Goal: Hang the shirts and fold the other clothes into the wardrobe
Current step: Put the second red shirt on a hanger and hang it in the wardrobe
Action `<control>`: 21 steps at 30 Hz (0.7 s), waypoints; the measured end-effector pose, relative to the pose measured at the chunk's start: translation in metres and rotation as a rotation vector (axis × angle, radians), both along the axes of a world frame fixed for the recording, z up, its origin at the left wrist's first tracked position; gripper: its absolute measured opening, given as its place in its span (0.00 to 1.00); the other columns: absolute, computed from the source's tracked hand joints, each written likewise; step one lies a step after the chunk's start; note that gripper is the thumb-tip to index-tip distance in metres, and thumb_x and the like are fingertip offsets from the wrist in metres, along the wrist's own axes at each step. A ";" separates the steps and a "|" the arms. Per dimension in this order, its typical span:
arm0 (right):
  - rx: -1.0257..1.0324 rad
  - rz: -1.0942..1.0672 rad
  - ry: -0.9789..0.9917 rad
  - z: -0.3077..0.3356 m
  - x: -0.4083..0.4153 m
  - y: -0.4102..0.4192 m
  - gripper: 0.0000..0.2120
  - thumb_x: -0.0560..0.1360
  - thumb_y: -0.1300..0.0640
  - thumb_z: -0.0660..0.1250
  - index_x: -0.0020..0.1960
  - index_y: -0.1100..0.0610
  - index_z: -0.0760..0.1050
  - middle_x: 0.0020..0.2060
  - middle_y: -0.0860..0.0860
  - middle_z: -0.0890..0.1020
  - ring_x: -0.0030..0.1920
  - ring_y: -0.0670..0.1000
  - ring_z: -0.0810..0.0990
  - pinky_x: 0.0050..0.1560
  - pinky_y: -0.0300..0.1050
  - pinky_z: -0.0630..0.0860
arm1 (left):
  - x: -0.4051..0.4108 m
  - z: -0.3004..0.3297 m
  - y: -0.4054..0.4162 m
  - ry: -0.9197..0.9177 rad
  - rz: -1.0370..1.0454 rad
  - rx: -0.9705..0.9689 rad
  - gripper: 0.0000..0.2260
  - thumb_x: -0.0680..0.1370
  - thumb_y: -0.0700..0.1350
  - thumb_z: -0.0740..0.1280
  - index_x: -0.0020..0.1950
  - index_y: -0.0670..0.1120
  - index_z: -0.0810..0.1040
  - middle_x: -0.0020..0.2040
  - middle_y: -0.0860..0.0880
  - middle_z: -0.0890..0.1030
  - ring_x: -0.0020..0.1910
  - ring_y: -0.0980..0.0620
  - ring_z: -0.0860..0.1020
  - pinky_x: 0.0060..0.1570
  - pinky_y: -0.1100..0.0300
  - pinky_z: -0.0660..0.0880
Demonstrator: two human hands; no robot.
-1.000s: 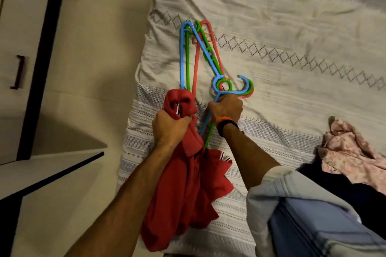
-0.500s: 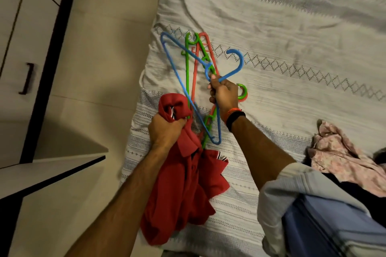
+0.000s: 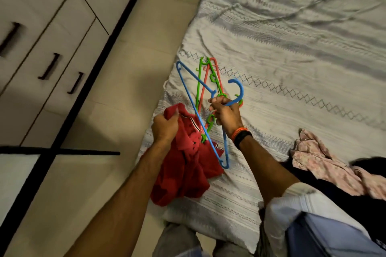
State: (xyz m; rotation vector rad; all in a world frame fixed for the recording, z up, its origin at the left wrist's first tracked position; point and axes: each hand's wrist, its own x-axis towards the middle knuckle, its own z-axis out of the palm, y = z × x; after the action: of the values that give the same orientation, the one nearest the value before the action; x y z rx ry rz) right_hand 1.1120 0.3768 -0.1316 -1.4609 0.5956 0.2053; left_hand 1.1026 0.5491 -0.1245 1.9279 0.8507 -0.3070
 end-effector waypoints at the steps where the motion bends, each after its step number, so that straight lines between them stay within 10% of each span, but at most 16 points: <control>1: -0.002 0.034 -0.017 0.009 -0.014 0.000 0.08 0.79 0.62 0.64 0.41 0.58 0.75 0.30 0.50 0.76 0.22 0.42 0.66 0.24 0.37 0.62 | -0.012 0.008 0.002 -0.018 0.030 -0.010 0.18 0.78 0.54 0.68 0.56 0.39 0.82 0.54 0.38 0.83 0.56 0.40 0.80 0.54 0.52 0.76; 10: 0.030 0.206 -0.220 0.076 -0.115 -0.025 0.15 0.80 0.50 0.66 0.45 0.61 0.81 0.26 0.49 0.67 0.23 0.43 0.61 0.23 0.37 0.57 | -0.091 0.067 0.012 -0.055 0.429 -0.495 0.35 0.63 0.63 0.77 0.60 0.40 0.80 0.54 0.42 0.83 0.49 0.43 0.83 0.52 0.45 0.81; 21: -0.011 0.393 -0.332 0.136 -0.178 -0.056 0.18 0.78 0.47 0.67 0.41 0.61 0.83 0.26 0.52 0.71 0.22 0.45 0.61 0.22 0.35 0.58 | -0.140 0.165 0.017 -0.382 0.580 -0.729 0.04 0.79 0.45 0.68 0.49 0.45 0.80 0.46 0.44 0.82 0.37 0.48 0.81 0.35 0.55 0.81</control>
State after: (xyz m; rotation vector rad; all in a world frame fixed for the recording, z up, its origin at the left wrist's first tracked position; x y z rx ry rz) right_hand 0.9337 0.3208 0.0046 -1.5707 0.0373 0.2585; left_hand 0.9626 0.5658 0.0408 0.9654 0.8435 0.1014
